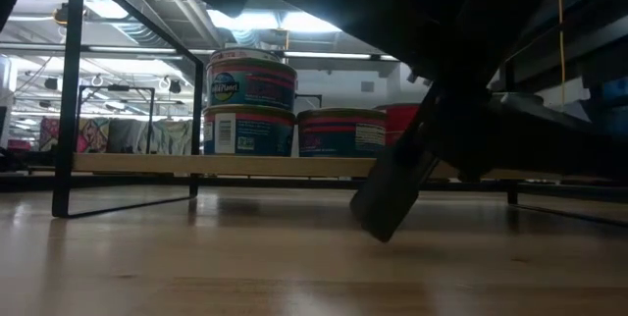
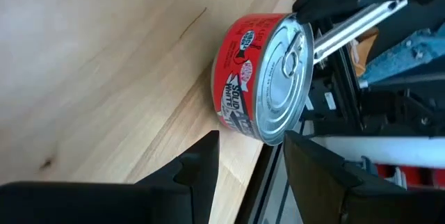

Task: Stack canned seafood by type on shelf
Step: Stack the red tuna can on top of the red tuna cans on the shelf

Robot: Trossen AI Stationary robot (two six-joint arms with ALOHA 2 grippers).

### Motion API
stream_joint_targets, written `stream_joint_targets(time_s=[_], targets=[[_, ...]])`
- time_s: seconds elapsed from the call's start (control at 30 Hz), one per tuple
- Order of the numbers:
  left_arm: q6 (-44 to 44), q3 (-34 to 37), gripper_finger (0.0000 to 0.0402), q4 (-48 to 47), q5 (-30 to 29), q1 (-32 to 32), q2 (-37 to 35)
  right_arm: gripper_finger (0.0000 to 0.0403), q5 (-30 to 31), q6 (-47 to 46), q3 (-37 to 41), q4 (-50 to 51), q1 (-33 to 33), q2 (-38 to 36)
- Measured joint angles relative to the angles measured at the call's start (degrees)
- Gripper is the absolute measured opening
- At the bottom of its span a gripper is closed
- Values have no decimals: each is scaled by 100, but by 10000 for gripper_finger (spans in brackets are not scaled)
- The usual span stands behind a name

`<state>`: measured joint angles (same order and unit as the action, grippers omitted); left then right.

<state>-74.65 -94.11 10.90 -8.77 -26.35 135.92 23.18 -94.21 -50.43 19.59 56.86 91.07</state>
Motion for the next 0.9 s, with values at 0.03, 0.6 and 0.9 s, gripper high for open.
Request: stream_joint_targets(time_s=[0.03, 0.6, 0.9], targets=[[-77, 0, 155, 0, -64, -15, 0, 0, -1, 0, 0, 0, 0, 0], [-1191, 2, 155, 69, -750, -303, 0, 0, -2, 1, 0, 0, 0, 0], [-1369, -20, 155, 170, -1289, -412, 12, 0, -2, 2, -2, 0, 0, 0]])
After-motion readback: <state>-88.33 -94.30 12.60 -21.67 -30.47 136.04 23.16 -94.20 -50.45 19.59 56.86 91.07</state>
